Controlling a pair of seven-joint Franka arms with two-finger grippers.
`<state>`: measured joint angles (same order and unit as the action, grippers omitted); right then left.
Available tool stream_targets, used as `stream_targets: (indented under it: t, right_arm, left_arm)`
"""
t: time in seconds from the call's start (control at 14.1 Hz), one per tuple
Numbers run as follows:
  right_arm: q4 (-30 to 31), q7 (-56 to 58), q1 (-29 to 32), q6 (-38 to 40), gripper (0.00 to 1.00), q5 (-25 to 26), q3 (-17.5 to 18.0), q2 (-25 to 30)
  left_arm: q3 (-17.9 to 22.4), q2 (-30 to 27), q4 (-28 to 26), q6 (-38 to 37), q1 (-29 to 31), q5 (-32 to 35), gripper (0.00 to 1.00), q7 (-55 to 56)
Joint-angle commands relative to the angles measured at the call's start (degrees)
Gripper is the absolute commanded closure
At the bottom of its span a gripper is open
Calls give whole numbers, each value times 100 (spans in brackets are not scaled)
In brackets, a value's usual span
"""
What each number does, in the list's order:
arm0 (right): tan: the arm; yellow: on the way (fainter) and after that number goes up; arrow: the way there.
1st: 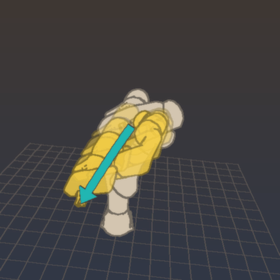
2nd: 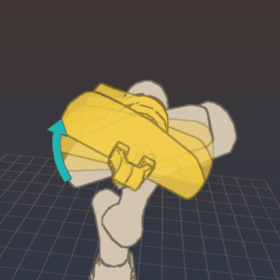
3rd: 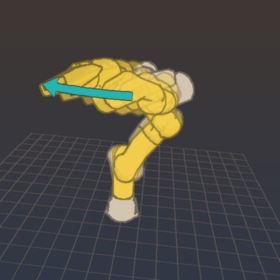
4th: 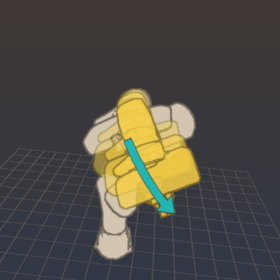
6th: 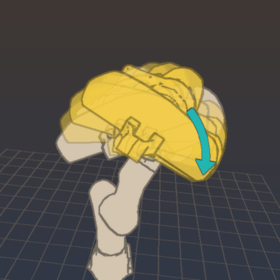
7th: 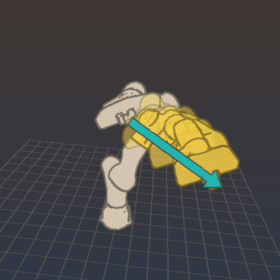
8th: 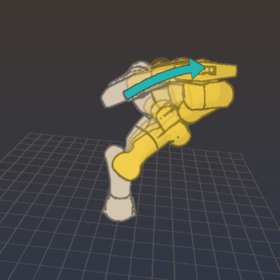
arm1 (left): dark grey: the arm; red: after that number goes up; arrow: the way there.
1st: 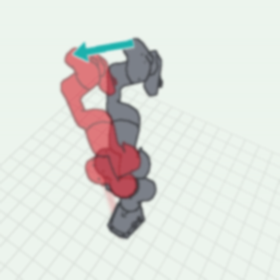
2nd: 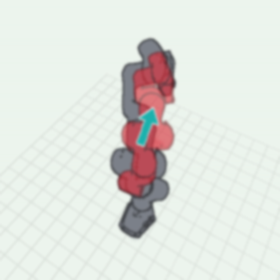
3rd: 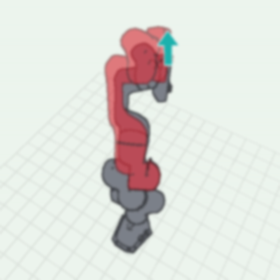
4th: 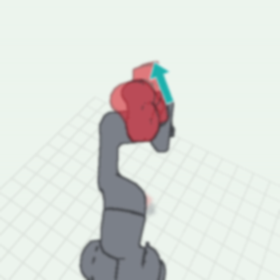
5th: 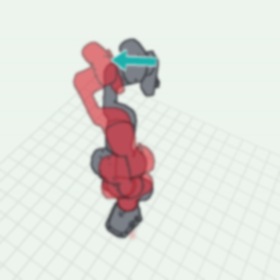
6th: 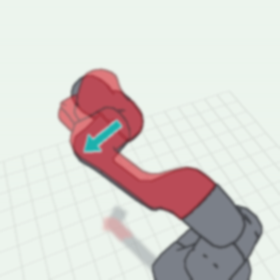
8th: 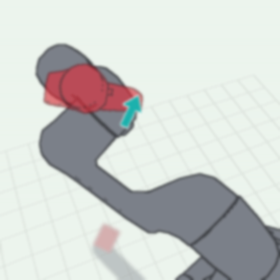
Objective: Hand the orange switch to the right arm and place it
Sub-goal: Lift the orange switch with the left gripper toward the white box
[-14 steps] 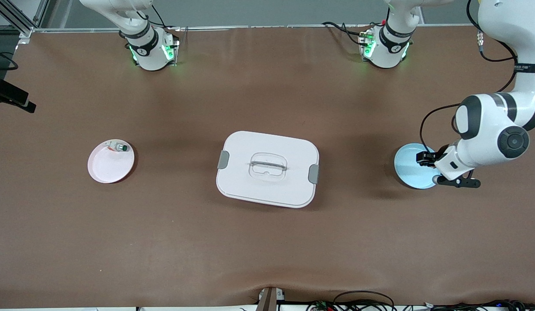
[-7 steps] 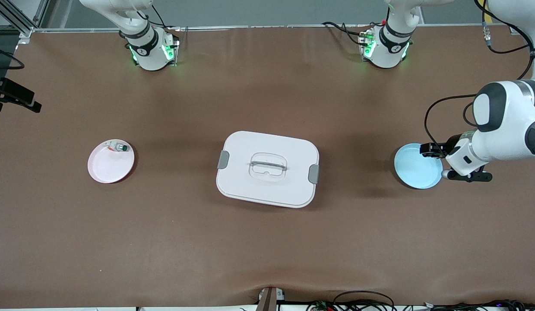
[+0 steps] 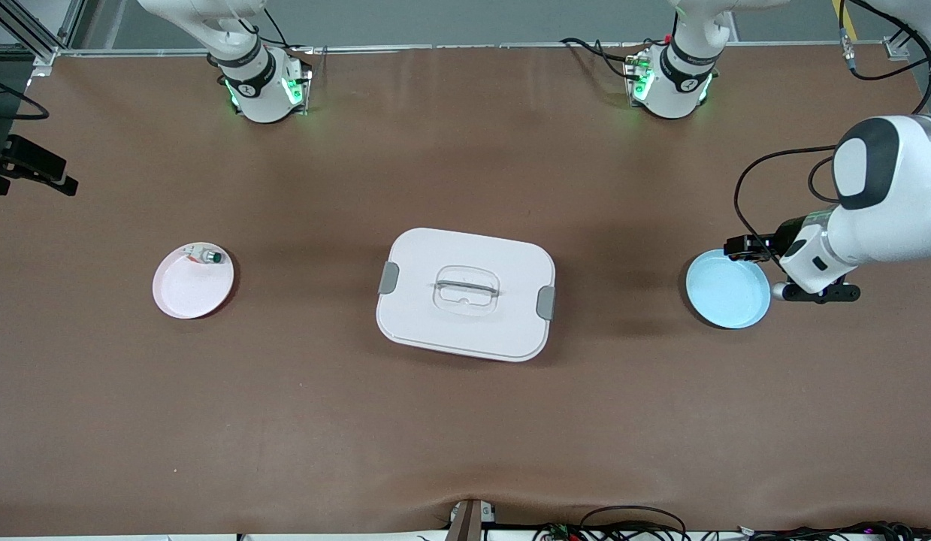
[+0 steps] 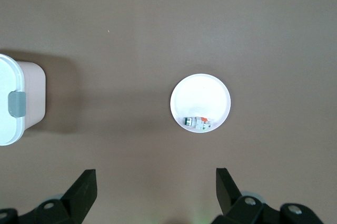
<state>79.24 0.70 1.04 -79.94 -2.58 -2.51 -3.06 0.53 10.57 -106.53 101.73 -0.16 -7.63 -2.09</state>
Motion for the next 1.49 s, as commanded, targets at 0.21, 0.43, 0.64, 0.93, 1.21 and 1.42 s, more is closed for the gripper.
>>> stream_targets:
  t: [0.21,0.43,0.64,0.93,1.21,1.42]
  right_arm:
    - [48,44,2,-4,0,47,-22,86]
    - [39,44,19,5,0,-14,-39,95]
    - [48,-17,19,5,0,-40,-48,86]
    - [-31,-17,54,5,0,47,-48,51]
    - [-49,-26,54,22,0,21,-74,51]
    - [-93,-26,63,40,0,30,-57,51]
  left_arm:
    - [-158,-249,-16,-127,33,-160,57,481]
    - [-176,-284,-25,-153,25,-352,57,648]
    - [-176,-450,-25,-355,33,-493,57,701]
    - [-263,-635,-16,-513,33,-537,57,1412]
    - [-308,-741,-8,-584,25,-634,57,1799]
    - [-308,-890,-8,-698,16,-749,57,2028]
